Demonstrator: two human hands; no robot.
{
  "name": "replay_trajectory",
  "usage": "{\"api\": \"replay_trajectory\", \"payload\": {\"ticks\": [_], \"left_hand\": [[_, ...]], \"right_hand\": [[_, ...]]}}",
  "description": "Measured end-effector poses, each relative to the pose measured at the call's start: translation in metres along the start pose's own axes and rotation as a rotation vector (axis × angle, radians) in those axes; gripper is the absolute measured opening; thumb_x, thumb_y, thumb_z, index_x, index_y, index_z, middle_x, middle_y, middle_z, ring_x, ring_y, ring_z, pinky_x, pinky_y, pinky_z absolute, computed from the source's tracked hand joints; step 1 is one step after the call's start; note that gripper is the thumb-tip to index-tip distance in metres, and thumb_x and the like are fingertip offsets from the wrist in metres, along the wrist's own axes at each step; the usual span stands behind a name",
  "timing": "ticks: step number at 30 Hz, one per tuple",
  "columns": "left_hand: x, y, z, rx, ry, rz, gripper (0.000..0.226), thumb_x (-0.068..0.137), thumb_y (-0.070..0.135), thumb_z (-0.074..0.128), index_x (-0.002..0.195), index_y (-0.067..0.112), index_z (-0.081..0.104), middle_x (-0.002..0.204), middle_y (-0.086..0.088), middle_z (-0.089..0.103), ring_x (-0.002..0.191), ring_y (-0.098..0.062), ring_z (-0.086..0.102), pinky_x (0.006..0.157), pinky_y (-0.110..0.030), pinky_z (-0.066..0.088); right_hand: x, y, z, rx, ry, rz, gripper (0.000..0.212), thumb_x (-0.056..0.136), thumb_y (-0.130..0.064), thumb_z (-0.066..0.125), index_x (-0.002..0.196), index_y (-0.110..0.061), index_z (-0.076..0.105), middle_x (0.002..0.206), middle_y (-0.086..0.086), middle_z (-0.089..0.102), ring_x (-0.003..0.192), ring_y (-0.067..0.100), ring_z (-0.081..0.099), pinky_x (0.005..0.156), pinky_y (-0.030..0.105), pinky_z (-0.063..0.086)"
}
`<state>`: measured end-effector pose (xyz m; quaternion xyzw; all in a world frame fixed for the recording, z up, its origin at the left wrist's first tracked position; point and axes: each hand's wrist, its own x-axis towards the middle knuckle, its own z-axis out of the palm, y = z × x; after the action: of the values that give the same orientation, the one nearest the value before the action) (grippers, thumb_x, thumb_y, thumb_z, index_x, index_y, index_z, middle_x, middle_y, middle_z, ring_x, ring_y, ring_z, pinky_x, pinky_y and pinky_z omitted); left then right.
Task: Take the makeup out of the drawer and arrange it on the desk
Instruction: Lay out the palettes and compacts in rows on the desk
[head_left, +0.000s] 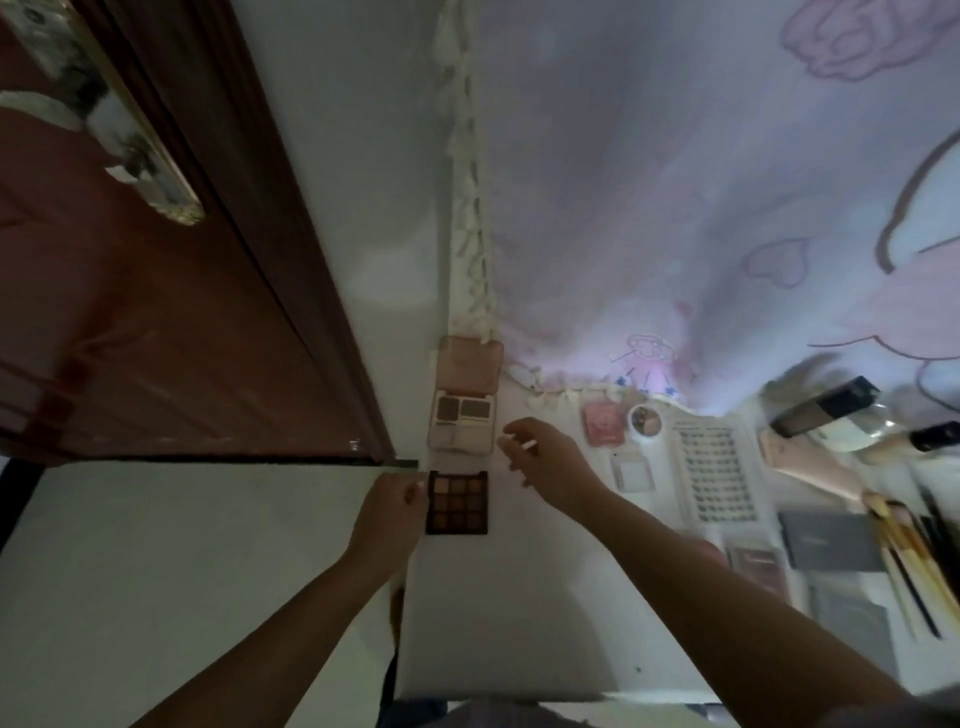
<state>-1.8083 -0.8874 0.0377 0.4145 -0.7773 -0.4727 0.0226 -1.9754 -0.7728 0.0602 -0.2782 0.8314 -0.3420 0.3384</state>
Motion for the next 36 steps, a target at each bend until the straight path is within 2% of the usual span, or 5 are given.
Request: {"api": "replay_trajectory", "payload": {"ticks": [6,13,18,28,36], "left_hand": [[-0.042,0.045,0.058,-0.06,-0.115,0.242,0.021,0.092,0.005,0.048,0.092,0.023,0.059,0.085,0.011,0.056,0.071,-0.003,0.053,0.06,-0.006,0.04],[-0.064,0.076,0.161,-0.082,-0.609,-0.09,0.039,0.098,0.019,0.04,0.137,0.015,0.045,0.134,-0.012,0.052,0.119,-0.025,0.052,0.104,-0.036,0.041],[-0.071,0.094,0.182,-0.071,-0.594,-0.103,0.034,0.097,0.017,0.039,0.127,0.015,0.055,0.119,-0.009,0.058,0.107,-0.022,0.056,0.098,-0.032,0.044],[-0.074,0.087,0.126,-1.043,-0.672,-0.402,0.051,0.095,0.049,0.038,0.123,0.014,0.062,0.123,-0.015,0.063,0.11,-0.028,0.062,0.086,-0.037,0.054],[-0.082,0.063,0.074,-1.191,-0.574,-0.364,0.055,0.087,0.05,0.046,0.126,0.014,0.059,0.127,-0.013,0.06,0.114,-0.025,0.06,0.084,-0.037,0.054]], "right_hand": [[-0.057,0.056,-0.079,-0.289,0.036,-0.032,0.021,0.095,-0.021,0.052,0.109,-0.014,0.066,0.106,0.005,0.068,0.087,0.014,0.063,0.076,0.019,0.044],[-0.128,0.147,-0.121,-0.918,-0.284,-0.048,0.064,0.085,-0.044,0.059,0.141,-0.025,0.034,0.153,-0.002,0.024,0.137,0.02,0.028,0.111,0.038,0.024],[-0.121,0.16,-0.111,-1.037,-0.213,-0.28,0.067,0.082,-0.042,0.06,0.14,-0.019,0.033,0.149,0.004,0.03,0.137,0.024,0.028,0.115,0.04,0.014],[-0.115,0.087,-0.088,-0.458,-0.101,-0.305,0.055,0.069,-0.056,0.065,0.112,-0.032,0.04,0.116,-0.009,0.048,0.099,0.007,0.045,0.079,0.019,0.038],[-0.102,0.025,-0.066,-0.344,-0.296,-0.34,0.05,0.071,-0.045,0.073,0.109,-0.025,0.047,0.113,-0.007,0.051,0.1,0.011,0.051,0.087,0.029,0.05]]}}
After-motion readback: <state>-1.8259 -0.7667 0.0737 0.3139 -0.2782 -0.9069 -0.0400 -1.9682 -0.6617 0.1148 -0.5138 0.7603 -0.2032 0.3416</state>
